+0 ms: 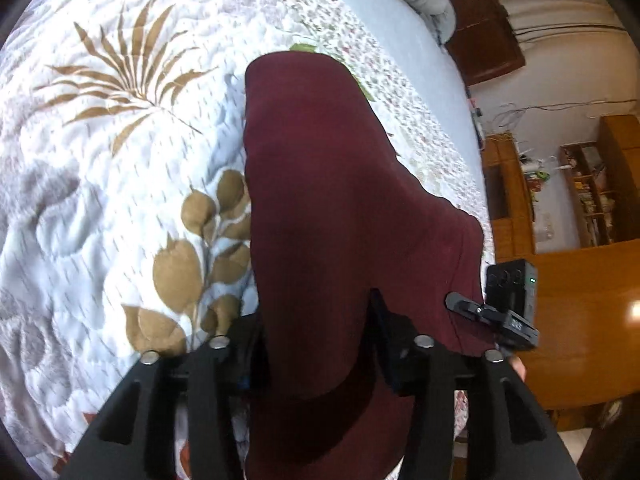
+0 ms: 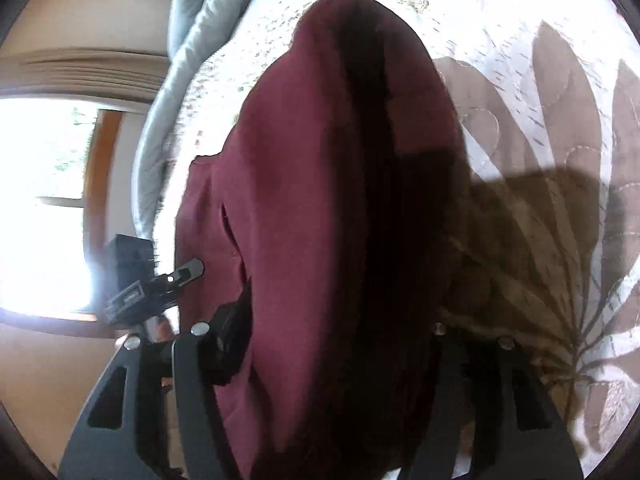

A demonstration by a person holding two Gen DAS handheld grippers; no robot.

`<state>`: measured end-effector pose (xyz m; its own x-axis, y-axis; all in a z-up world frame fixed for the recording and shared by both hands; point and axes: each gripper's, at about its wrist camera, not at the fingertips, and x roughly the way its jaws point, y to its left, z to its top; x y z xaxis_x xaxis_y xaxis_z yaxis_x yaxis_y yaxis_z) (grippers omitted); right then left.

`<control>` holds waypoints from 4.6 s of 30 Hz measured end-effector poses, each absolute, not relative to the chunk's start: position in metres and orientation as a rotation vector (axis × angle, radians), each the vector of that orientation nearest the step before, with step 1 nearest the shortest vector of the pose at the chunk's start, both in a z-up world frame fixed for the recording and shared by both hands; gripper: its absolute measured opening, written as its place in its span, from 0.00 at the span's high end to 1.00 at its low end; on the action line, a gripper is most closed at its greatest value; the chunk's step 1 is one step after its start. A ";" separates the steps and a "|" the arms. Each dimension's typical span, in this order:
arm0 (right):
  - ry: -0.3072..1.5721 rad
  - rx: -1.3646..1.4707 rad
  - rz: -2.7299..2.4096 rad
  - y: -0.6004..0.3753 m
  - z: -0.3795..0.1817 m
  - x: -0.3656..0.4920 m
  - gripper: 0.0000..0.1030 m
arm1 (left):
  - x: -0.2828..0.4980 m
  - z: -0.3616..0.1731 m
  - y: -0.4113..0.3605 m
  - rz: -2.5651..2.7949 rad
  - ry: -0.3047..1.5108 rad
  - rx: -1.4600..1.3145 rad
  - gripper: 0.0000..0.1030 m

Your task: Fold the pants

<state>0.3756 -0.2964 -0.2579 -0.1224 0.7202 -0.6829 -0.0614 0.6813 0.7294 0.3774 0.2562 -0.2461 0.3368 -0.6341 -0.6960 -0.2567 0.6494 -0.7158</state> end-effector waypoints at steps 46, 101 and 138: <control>1.260 0.724 0.666 -0.344 -0.144 0.265 0.28 | 0.268 -0.182 0.232 -0.399 0.880 -0.929 0.23; 0.827 -0.153 0.293 -0.271 0.041 -0.124 0.03 | -0.067 0.026 0.054 0.263 0.770 -0.126 0.04; 0.832 -0.154 0.296 -0.267 0.034 -0.123 0.03 | -0.070 0.027 0.053 0.226 0.722 -0.153 0.04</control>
